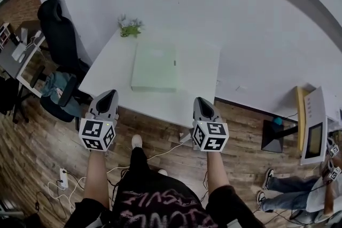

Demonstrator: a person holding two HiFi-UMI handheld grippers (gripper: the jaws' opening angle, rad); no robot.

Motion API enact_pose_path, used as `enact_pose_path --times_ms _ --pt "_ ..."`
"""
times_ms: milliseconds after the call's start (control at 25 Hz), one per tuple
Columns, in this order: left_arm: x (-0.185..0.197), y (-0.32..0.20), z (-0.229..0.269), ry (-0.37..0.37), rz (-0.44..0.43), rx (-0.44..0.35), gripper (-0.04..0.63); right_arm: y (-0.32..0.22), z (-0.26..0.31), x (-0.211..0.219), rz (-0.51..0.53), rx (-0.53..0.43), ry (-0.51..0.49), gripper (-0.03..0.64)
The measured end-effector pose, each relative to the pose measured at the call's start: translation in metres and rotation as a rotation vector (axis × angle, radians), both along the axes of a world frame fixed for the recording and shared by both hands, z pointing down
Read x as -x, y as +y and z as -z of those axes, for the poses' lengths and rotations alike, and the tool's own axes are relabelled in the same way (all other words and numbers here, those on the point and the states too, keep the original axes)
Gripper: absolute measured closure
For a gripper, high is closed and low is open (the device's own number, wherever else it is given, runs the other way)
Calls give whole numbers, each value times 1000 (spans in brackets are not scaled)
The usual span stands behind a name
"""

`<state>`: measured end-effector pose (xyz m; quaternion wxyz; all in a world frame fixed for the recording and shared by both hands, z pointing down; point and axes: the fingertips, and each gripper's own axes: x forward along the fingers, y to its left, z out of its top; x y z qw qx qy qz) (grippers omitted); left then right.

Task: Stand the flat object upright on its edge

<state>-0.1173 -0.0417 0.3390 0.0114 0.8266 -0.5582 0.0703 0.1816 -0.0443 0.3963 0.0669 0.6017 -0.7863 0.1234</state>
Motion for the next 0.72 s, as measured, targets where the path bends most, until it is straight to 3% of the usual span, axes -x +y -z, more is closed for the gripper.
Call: enact_pose_path --times_ms 720 --pt "39 -164 -55 22 -70 128 580 -139 -43 42 -79 123 3 588"
